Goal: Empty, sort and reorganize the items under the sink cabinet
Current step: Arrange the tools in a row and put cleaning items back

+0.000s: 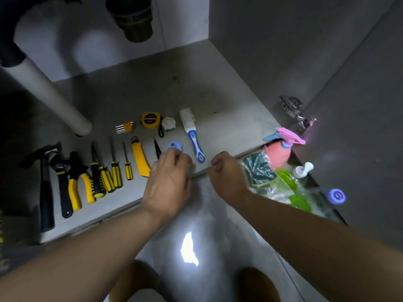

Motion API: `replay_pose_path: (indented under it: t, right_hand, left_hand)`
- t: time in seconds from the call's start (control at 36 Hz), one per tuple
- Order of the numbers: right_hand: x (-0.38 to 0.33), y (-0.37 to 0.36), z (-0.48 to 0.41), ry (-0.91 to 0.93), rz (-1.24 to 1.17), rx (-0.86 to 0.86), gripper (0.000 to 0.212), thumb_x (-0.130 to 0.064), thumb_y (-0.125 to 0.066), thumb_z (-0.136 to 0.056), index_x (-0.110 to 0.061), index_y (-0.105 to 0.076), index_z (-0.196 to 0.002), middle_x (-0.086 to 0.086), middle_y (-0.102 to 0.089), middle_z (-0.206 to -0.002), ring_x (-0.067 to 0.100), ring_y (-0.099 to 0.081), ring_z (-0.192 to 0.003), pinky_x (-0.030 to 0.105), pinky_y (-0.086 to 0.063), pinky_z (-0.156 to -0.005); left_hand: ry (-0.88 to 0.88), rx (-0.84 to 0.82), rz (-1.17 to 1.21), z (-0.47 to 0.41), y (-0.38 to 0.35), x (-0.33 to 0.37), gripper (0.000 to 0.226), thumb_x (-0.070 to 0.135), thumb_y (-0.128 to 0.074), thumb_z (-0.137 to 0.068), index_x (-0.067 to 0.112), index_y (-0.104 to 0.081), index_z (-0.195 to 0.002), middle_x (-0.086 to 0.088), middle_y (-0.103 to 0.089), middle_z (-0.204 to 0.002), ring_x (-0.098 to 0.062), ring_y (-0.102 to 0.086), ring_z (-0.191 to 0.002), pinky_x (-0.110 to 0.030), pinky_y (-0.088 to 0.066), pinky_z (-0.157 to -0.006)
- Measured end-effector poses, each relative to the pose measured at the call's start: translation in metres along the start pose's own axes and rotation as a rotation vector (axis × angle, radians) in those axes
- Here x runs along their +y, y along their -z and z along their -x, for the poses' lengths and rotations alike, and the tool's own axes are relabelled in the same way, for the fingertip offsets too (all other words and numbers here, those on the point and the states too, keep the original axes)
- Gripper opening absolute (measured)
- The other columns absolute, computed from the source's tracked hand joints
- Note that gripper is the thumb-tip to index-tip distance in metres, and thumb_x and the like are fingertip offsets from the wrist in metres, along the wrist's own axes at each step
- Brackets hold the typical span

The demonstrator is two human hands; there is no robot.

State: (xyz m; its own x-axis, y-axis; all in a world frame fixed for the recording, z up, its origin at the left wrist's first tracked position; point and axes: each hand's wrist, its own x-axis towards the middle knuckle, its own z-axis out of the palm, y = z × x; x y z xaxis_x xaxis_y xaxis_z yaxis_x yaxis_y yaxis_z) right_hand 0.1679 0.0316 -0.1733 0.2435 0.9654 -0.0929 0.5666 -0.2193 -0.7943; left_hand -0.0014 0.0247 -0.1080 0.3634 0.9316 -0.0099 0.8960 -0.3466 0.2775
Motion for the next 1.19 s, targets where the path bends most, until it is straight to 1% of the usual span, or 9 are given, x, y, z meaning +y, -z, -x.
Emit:
replay_pose_path:
  t: [0.08,0.19,0.31,0.44,0.5,0.61,0.75,0.97,1.19]
  right_hand:
    - [0.042,0.023,0.050,0.075,0.049,-0.066,0.006,-0.015,-0.055,-0.086,-0.018,-0.056,-0.081,-0.004,-0.054,-0.063,0.012,-0.050,-0.059,0.025,-0.040,-0.060]
    - [0.120,0.053,0.114,-0.167,0.240,-0.022,0.007,-0.021,-0.059,-0.087,-0.021,-0.054,-0.083,-0.003,-0.056,-0.071,0.022,-0.058,-0.069,0.033,-0.042,-0.064]
    - [0.172,0.079,0.160,-0.484,0.317,0.096,0.016,-0.030,-0.061,-0.094,-0.021,-0.055,-0.106,0.005,-0.052,-0.098,0.034,-0.061,-0.086,0.039,-0.050,-0.073]
    - [0.199,0.098,0.171,-0.519,0.308,0.084,0.049,-0.026,-0.066,-0.091,-0.025,-0.048,-0.136,-0.001,-0.034,-0.108,0.018,-0.052,-0.072,0.028,-0.046,-0.073]
    - [0.200,0.094,0.166,-0.439,0.306,0.070,0.049,-0.029,-0.066,-0.091,-0.025,-0.046,-0.136,-0.001,-0.035,-0.109,0.011,-0.049,-0.069,0.028,-0.047,-0.070]
    - [0.198,0.082,0.154,-0.423,0.286,0.049,0.038,-0.032,-0.065,-0.091,-0.025,-0.049,-0.125,0.002,-0.039,-0.109,0.032,-0.059,-0.082,0.035,-0.049,-0.068]
    - [0.202,0.078,0.150,-0.444,0.370,0.046,0.025,-0.027,-0.058,-0.095,-0.016,-0.057,-0.118,0.004,-0.044,-0.103,0.032,-0.059,-0.080,0.031,-0.042,-0.064]
    - [0.206,0.081,0.174,-0.395,0.487,0.034,0.021,-0.034,-0.053,-0.098,-0.019,-0.055,-0.113,0.002,-0.055,-0.099,0.027,-0.061,-0.074,0.030,-0.041,-0.057]
    - [0.191,0.078,0.181,-0.228,0.288,-0.084,0.016,-0.024,-0.060,-0.092,-0.029,-0.044,-0.092,-0.009,-0.050,-0.086,0.009,-0.049,-0.072,0.025,-0.041,-0.062]
  left_hand:
    - [-0.222,-0.094,-0.014,0.012,-0.012,0.022,0.040,0.012,-0.062,-0.078,0.019,-0.062,-0.117,-0.005,-0.051,-0.120,-0.028,-0.051,-0.107,-0.040,-0.046,-0.086]
    - [-0.409,-0.352,0.040,0.023,-0.044,0.058,0.039,0.014,-0.052,-0.087,0.025,-0.061,-0.123,0.001,-0.049,-0.127,-0.022,-0.049,-0.115,-0.036,-0.044,-0.093]
    - [-0.435,-0.574,0.145,0.035,-0.080,0.096,0.044,0.011,-0.049,-0.093,0.025,-0.057,-0.134,0.000,-0.044,-0.134,-0.023,-0.049,-0.119,-0.038,-0.045,-0.097]
    - [-0.438,-0.765,0.096,0.038,-0.121,0.132,0.065,0.014,-0.053,-0.095,0.030,-0.034,-0.155,-0.006,-0.019,-0.163,-0.027,-0.029,-0.145,-0.041,-0.036,-0.113]
    - [-0.423,-0.760,0.077,0.036,-0.136,0.146,0.071,0.015,-0.054,-0.095,0.031,-0.026,-0.158,-0.006,-0.011,-0.166,-0.029,-0.024,-0.148,-0.043,-0.034,-0.115]
    - [-0.418,-0.663,0.076,0.026,-0.165,0.169,0.073,0.019,-0.056,-0.094,0.035,-0.024,-0.158,-0.004,-0.009,-0.168,-0.027,-0.017,-0.152,-0.043,-0.033,-0.117]
    - [-0.429,-0.665,-0.022,0.015,-0.187,0.181,0.076,0.013,-0.056,-0.093,0.034,-0.023,-0.158,-0.001,0.000,-0.170,-0.029,-0.004,-0.155,-0.050,-0.026,-0.119]
    - [-0.442,-0.564,-0.138,0.030,-0.195,0.172,0.050,0.015,-0.051,-0.095,0.027,-0.043,-0.143,-0.011,-0.020,-0.159,-0.034,-0.031,-0.138,-0.044,-0.036,-0.106]
    - [-0.379,-0.713,-0.082,0.048,-0.163,0.124,0.060,0.006,-0.055,-0.089,0.022,-0.039,-0.144,-0.018,-0.025,-0.150,-0.039,-0.030,-0.136,-0.042,-0.045,-0.099]
